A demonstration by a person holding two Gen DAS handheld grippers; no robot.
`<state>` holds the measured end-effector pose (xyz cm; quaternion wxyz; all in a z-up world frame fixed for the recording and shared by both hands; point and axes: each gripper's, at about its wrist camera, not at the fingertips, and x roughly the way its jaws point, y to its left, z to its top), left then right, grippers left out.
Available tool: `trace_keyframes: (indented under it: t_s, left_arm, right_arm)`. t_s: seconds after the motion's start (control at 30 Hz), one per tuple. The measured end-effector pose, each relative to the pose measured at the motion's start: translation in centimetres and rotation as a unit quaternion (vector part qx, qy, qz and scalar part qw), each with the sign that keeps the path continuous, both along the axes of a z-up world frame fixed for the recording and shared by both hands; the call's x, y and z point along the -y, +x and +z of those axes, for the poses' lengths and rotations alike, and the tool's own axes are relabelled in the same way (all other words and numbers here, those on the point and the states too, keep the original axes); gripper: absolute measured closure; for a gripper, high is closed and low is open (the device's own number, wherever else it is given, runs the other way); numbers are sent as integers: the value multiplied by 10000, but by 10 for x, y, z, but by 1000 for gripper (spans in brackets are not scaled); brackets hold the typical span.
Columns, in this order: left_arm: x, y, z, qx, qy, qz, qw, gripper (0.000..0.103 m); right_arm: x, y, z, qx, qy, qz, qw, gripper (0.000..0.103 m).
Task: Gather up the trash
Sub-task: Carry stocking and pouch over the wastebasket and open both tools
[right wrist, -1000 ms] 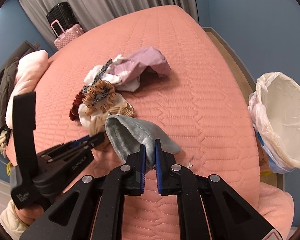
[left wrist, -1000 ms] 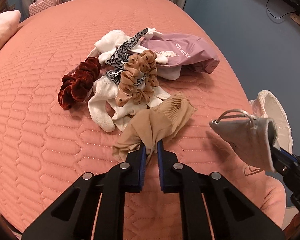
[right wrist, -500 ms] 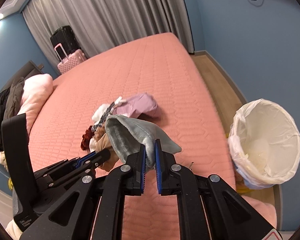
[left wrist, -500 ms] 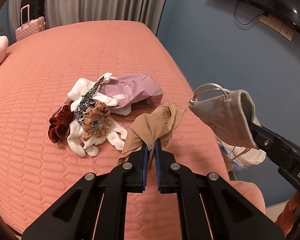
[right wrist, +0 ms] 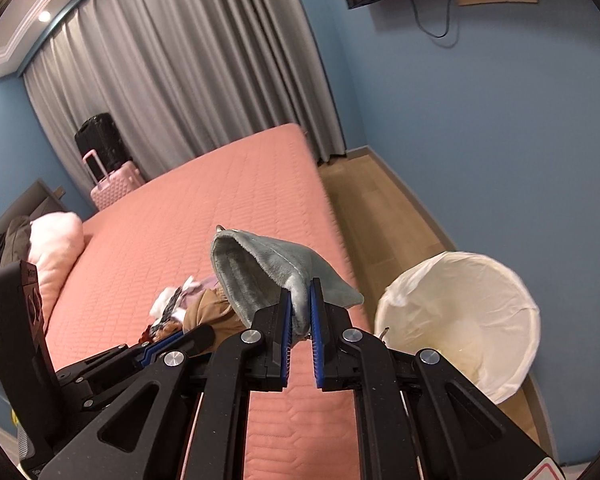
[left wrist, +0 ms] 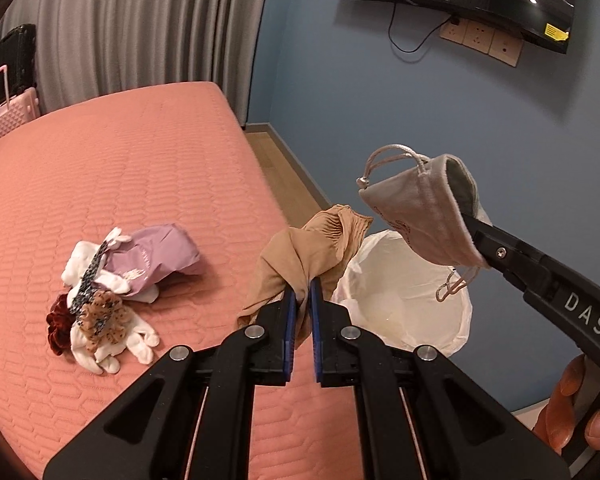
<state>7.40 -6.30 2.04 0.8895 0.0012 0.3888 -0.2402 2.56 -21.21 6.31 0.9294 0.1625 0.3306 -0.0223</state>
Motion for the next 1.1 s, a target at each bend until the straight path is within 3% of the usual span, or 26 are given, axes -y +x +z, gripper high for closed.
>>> trace_keyframes:
  t_s: [0.4, 0.57, 0.73, 0.8, 0.87, 0.93, 1.1]
  left_arm:
    - [84, 4, 5, -36, -74, -721, 9974, 96]
    - [104, 7, 3, -61, -90, -882, 9960, 96]
    - [112, 15, -1, -167, -185, -854, 9960, 95]
    - [112, 20, -3, -267, -212, -745, 9966, 82]
    - [112, 22, -2, -292, -227, -526, 9979, 50]
    - [107, 19, 0, -154, -262, -367, 9989, 44]
    - [103, 18, -3, -96, -56, -384, 9992, 44]
  right_arm:
    - [72, -11, -4, -23, 104, -597, 9982, 95]
    - [92, -11, -13, -118, 200, -764, 9968, 95]
    - [108, -7, -23, -213, 253, -890, 9955, 88]
    - [112, -7, -25, -242, 291, -912, 9951, 85]
    - [113, -6, -25, -230, 282, -963, 9947, 75]
    - [114, -4, -25, -221, 270, -976, 9946, 71]
    - [109, -5, -27, -232, 266, -942, 9949, 71]
